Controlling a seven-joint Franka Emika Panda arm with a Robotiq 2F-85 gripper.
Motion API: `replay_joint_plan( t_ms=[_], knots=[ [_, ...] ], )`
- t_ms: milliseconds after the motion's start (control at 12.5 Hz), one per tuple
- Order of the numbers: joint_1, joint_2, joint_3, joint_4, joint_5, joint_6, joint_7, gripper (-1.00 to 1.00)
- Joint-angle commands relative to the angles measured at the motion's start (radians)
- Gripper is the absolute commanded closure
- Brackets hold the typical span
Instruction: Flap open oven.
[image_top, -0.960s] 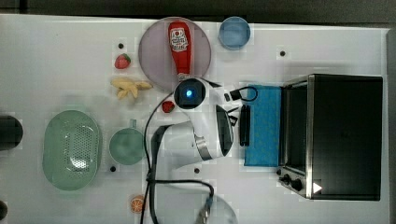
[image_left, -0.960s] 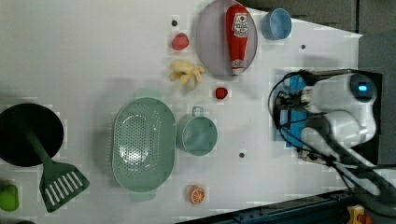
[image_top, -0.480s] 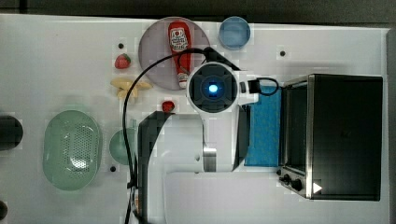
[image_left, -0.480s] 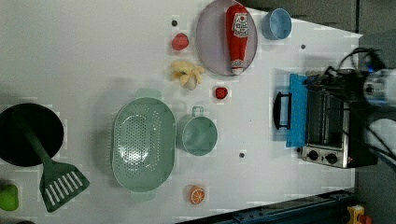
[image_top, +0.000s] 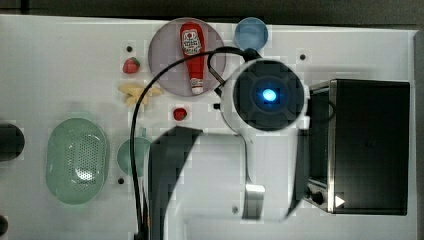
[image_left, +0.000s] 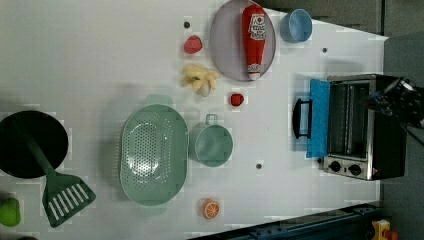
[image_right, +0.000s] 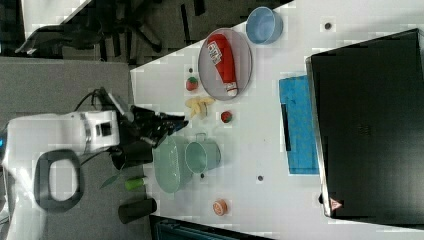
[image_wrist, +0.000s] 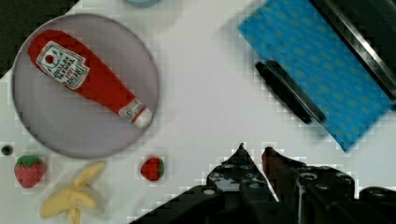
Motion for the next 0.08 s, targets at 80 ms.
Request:
replay_joint_plan(
  t_ms=[80],
  knots=[
    [0.003,-0.069,-0.004,0.036,0.005,-0.086,0.088,0.65]
  ],
)
